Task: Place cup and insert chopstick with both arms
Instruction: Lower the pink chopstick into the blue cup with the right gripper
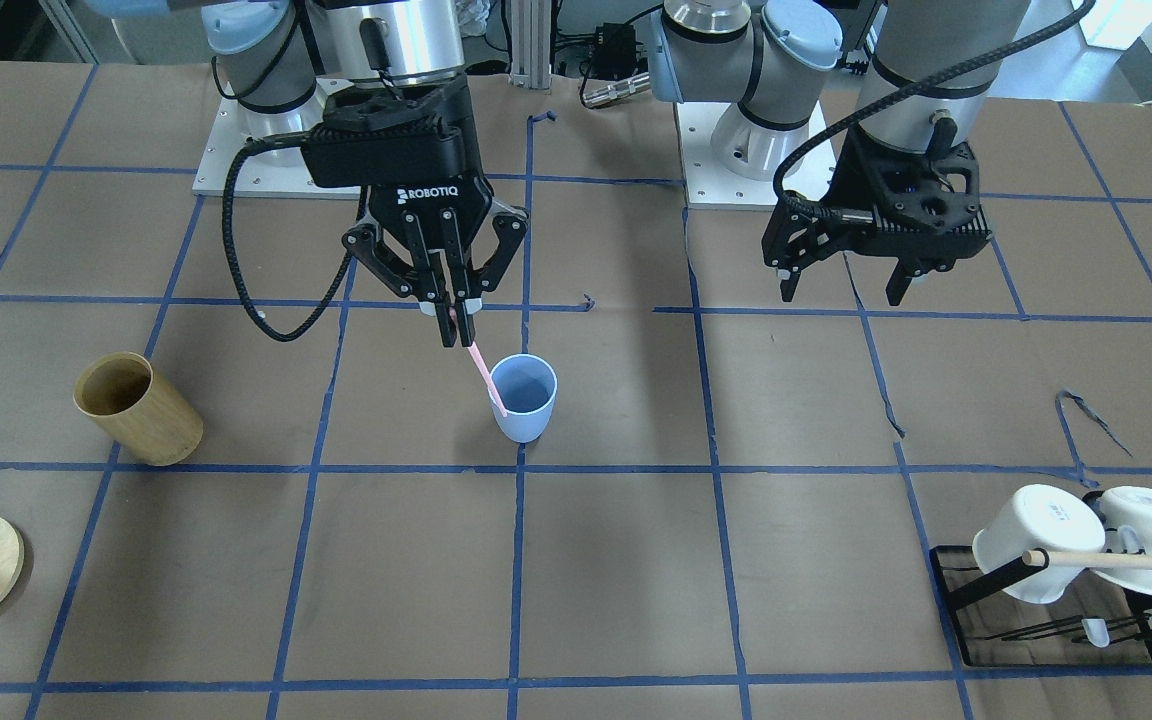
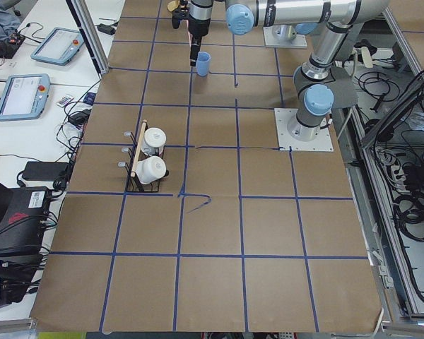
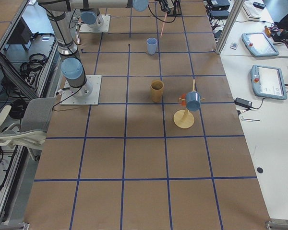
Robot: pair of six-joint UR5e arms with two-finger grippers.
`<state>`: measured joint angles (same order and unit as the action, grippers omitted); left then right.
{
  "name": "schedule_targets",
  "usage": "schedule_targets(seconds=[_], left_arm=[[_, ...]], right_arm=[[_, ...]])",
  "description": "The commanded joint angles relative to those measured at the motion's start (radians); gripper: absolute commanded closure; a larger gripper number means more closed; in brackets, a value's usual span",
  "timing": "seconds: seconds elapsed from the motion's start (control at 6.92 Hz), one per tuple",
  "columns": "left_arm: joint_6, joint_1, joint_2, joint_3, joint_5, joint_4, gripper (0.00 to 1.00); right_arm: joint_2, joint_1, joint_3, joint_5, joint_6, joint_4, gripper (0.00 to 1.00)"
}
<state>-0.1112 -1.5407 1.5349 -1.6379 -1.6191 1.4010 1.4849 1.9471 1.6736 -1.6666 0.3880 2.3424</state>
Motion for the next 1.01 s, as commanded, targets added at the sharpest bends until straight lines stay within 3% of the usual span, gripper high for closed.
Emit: schedule_targets(seconds=[0.0,0.29,0.72,0.87], left_arm=[[0.042,-0.009,0.048,0.137,0.018,0.171,0.00],[0.183,-0.024,0.057,0.130,0.054,0.171,0.00],[0.182,-0.022,0.054,0.115,0.047,0.167,0.00],[0.183,-0.022,0.054,0.113,0.047,0.152,0.00]], right_arm=[[-0.002,0.059,0.049,-0.056,0.041,0.012,1.00],[0.000,0.069,0.055,-0.070,0.051,0.009,1.00],[-0.002,0.089,0.055,-0.062,0.066,-0.003,1.00],[-0.008,0.089,0.054,-0.068,0.075,-0.002,0.47]])
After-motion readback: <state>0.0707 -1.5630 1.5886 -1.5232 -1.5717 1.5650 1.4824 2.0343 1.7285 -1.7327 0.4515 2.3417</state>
